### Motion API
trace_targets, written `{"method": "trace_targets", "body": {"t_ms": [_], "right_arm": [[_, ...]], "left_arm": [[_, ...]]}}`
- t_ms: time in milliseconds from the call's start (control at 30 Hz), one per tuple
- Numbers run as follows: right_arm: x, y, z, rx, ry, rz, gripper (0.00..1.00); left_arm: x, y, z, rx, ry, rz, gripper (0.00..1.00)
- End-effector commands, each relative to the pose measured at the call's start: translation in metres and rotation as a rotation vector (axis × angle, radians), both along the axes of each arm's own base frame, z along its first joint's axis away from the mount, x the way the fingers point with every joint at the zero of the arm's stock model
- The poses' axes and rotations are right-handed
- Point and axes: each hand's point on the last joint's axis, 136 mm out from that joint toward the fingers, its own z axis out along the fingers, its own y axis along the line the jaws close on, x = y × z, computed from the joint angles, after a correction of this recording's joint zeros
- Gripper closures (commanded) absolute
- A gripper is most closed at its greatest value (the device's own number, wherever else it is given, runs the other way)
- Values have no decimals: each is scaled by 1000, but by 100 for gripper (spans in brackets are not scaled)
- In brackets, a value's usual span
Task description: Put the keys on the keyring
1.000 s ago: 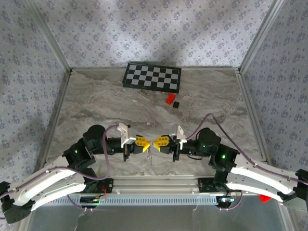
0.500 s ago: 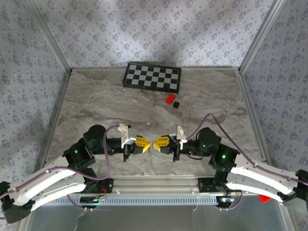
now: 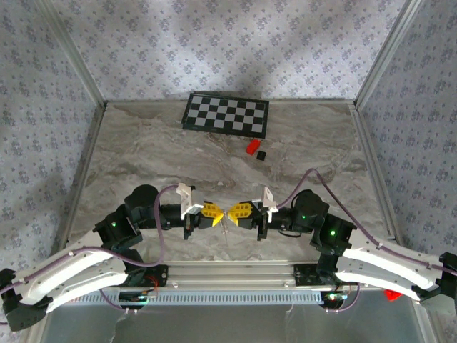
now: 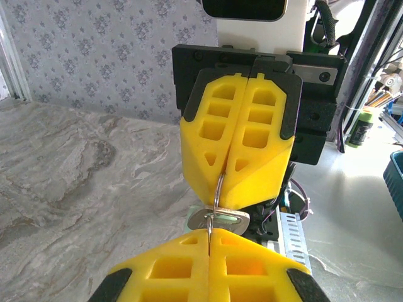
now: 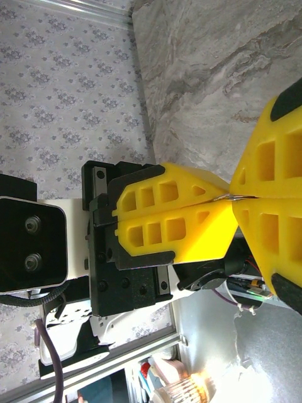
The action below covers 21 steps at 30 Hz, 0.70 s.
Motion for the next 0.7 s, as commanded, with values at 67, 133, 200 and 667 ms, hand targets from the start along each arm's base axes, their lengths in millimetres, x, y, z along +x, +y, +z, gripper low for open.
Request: {"method": "trace_targets", "body": {"t_ms": [67, 133, 200, 667], "right_arm": [[1, -1, 3, 19, 7, -3, 100], [1, -2, 3, 21, 5, -10, 100], [2, -3, 3, 22, 4, -12, 100], [-1, -8, 5, 34, -7, -11, 100]], "left_arm": [[-6, 2, 29, -66, -59, -17, 100], [-6, 2, 28, -65, -59, -17, 100], [-7, 3, 28, -64, -60, -18, 100], [-7, 3, 26, -59, -59, -18, 100]]}}
